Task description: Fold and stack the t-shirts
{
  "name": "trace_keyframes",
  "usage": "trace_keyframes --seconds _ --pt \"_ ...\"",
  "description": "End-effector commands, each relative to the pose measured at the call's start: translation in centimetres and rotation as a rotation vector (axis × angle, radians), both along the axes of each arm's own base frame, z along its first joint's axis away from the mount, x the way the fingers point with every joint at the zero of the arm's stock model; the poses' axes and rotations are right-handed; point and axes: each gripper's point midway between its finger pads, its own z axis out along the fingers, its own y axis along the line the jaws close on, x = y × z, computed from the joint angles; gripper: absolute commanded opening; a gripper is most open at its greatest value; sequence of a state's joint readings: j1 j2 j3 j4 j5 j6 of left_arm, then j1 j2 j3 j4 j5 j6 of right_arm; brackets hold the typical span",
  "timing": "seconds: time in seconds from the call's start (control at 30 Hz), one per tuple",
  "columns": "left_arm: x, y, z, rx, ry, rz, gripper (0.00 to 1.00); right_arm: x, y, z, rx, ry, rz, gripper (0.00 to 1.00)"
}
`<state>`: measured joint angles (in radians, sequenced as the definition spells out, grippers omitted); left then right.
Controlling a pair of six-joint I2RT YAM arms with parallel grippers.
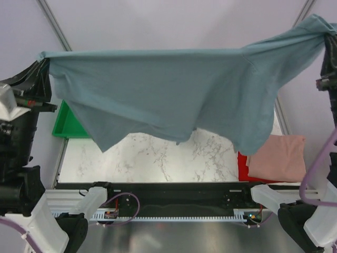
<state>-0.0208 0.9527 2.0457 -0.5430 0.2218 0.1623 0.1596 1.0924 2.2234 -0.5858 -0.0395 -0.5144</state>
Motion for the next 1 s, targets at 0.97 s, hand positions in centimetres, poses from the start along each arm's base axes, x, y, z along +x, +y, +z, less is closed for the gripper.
trace_keyframes --seconds 0.97 --pt "32.8 -2.2 -43.2 0.174 1.021 -0.165 0.04 34.9 5.1 -39.7 -0.281 0.786 0.021 0.00"
